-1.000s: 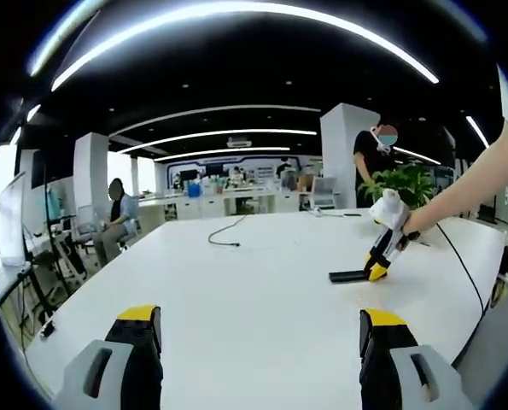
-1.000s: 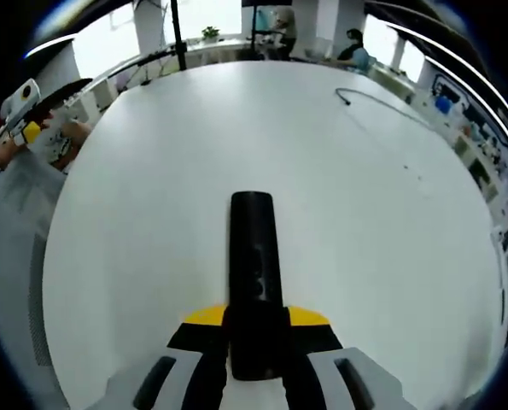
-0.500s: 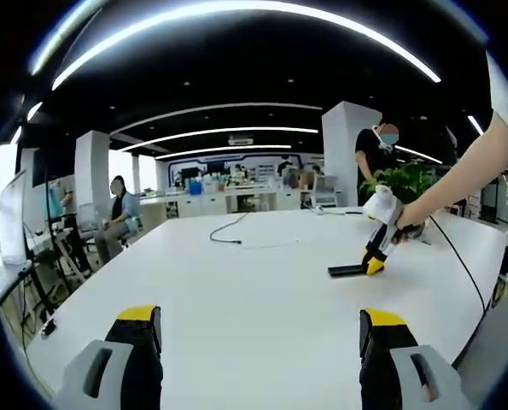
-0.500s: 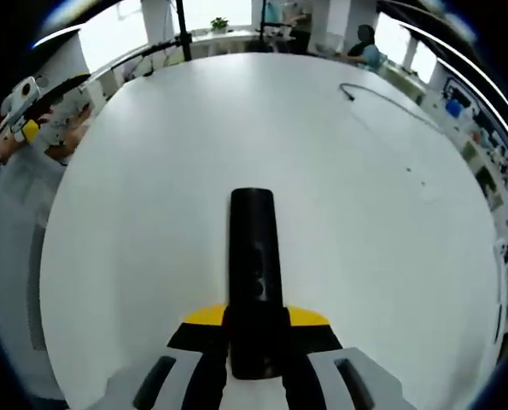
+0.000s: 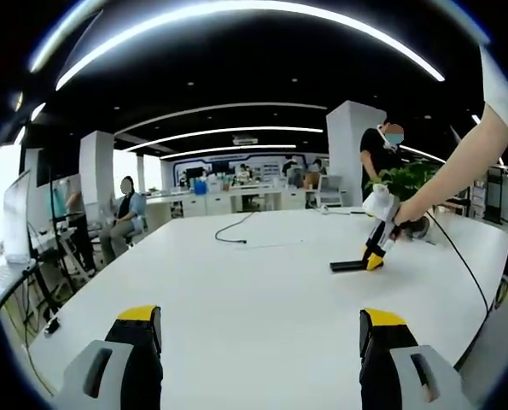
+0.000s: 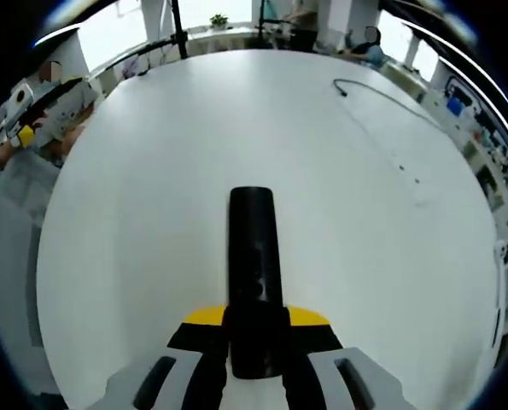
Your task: Press the specified remote control buttons in sequence, fully releasing each button before pressing the next.
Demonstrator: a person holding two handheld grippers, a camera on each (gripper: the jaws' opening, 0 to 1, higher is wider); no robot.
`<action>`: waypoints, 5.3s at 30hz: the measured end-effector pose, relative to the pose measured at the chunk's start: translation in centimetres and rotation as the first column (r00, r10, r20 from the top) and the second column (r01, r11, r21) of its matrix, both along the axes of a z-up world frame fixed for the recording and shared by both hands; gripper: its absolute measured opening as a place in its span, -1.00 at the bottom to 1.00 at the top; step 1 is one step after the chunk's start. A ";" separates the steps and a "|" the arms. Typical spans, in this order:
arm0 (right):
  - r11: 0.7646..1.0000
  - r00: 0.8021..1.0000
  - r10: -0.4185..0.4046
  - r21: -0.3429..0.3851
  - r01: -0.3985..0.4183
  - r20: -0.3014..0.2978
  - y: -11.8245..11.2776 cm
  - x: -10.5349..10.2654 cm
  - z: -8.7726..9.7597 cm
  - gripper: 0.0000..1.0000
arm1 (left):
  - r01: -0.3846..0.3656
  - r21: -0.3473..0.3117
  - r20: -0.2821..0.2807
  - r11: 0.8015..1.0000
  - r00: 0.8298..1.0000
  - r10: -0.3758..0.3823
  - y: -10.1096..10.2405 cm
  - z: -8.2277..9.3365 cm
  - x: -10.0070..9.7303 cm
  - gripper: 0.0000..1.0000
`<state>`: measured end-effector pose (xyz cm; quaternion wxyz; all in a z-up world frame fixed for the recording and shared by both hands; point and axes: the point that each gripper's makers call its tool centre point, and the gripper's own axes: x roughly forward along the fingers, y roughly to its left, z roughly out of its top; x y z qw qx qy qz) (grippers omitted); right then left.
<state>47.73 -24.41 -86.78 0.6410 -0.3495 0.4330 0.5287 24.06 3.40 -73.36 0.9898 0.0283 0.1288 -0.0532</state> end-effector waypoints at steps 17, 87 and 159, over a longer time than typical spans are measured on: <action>1.000 0.998 -0.005 0.012 0.005 -0.056 0.1 -0.3 0.2 -0.39 | 0.012 -0.009 -0.005 1.000 1.000 -0.012 -0.1 -0.1 0.1 1.00; 0.469 0.690 -0.723 0.762 0.446 0.041 -2.5 -19.2 15.9 0.98 | 0.092 -0.034 0.031 0.995 0.995 -0.091 -1.6 0.7 0.0 1.00; 0.511 0.503 -0.834 0.664 0.545 0.229 -9.4 -23.0 12.7 0.98 | 0.063 -0.050 0.017 0.997 0.998 -0.062 -1.2 0.5 -0.1 1.00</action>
